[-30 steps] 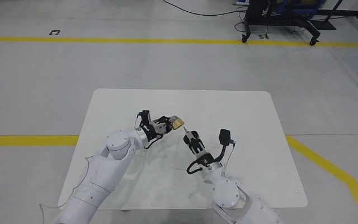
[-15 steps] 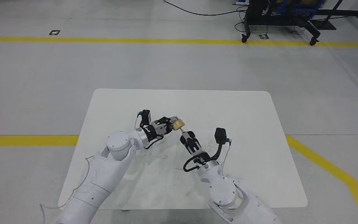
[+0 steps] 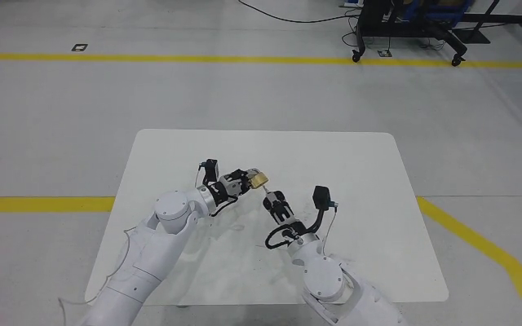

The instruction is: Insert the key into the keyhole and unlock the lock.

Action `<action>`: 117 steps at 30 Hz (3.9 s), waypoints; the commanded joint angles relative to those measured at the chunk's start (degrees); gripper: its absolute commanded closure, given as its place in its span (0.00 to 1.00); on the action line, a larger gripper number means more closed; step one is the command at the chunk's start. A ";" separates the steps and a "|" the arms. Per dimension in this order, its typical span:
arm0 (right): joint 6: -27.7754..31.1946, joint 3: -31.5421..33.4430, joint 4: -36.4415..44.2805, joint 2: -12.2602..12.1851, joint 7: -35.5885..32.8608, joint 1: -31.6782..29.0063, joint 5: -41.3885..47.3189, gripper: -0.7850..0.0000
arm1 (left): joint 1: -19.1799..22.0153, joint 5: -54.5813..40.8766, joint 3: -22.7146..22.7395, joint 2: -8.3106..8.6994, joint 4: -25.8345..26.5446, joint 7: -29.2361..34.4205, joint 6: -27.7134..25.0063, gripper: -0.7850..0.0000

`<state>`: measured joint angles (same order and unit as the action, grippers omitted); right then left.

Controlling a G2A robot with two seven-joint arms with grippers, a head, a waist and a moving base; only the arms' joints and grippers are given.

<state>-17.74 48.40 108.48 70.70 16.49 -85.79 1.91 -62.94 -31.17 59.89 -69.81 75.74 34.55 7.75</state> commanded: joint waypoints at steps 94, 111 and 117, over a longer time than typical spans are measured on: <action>10.38 16.14 -5.98 2.98 -34.18 -1.50 32.48 0.58 | -3.55 -0.51 3.88 -1.06 2.99 6.18 -9.99 1.00; 8.10 16.61 -8.87 3.21 -36.25 0.51 37.40 1.00 | -3.55 0.42 4.10 -1.11 3.01 6.86 -10.21 1.00; 6.23 17.05 -9.87 3.32 -39.26 0.67 43.04 1.00 | -3.55 0.83 4.19 -1.13 3.05 7.03 -10.60 1.00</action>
<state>-10.73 65.36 98.97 73.97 -21.58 -85.09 42.45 -66.47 -30.42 64.07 -70.93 78.76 41.57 -2.62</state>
